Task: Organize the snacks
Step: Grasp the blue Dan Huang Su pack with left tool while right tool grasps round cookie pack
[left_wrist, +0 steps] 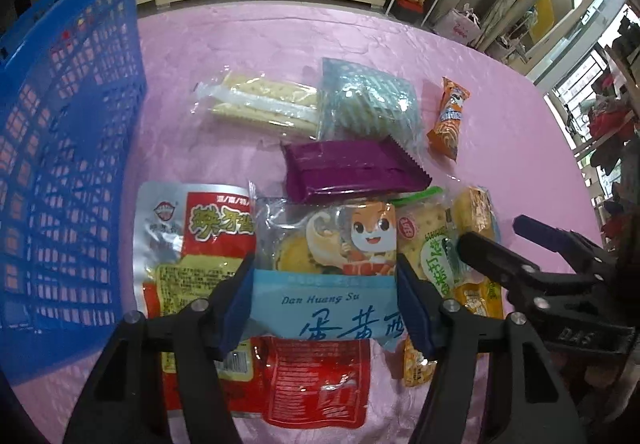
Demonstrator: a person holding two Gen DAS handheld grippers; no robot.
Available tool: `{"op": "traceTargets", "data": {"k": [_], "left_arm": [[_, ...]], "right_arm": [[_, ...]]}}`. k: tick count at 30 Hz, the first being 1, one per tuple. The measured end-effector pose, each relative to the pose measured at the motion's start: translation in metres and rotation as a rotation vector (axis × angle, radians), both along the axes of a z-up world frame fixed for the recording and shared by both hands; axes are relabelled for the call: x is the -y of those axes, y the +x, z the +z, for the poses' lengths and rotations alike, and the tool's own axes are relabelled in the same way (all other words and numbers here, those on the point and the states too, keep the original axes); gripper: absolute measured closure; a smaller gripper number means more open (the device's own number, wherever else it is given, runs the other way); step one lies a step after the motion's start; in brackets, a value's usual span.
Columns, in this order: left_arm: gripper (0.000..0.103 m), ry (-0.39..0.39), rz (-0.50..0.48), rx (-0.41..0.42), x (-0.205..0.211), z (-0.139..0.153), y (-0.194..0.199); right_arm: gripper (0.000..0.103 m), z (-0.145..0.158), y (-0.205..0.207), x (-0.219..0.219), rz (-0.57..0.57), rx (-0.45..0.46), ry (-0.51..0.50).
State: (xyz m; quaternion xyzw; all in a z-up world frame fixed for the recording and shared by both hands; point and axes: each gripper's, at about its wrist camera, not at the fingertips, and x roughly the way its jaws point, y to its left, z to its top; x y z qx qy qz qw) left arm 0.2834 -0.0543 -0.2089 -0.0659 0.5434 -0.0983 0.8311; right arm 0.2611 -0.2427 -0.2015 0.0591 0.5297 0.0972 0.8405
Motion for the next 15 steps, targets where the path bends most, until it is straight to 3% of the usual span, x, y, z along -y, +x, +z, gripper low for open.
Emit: {"op": "traceTargets", "data": {"k": [4, 8, 11, 13, 15], "left_arm": [[0.041, -0.027, 0.014, 0.003, -0.012, 0.004, -0.012], [0.041, -0.027, 0.024, 0.01, -0.015, 0.004, -0.015], [0.041, -0.029, 0.037, 0.012, -0.012, 0.006, -0.015], [0.041, -0.039, 0.041, 0.01, -0.012, 0.007, -0.019], [0.041, -0.032, 0.041, 0.016, -0.012, 0.012, -0.025]], "right_arm": [[0.003, -0.007, 0.007, -0.003, 0.008, -0.018, 0.017], [0.024, -0.011, 0.012, 0.001, -0.005, -0.019, 0.04], [0.029, -0.01, 0.011, 0.0, 0.015, -0.014, 0.034], [0.041, -0.006, 0.009, -0.002, 0.037, 0.001, 0.008], [0.041, -0.001, 0.004, -0.004, 0.048, 0.015, 0.007]]}}
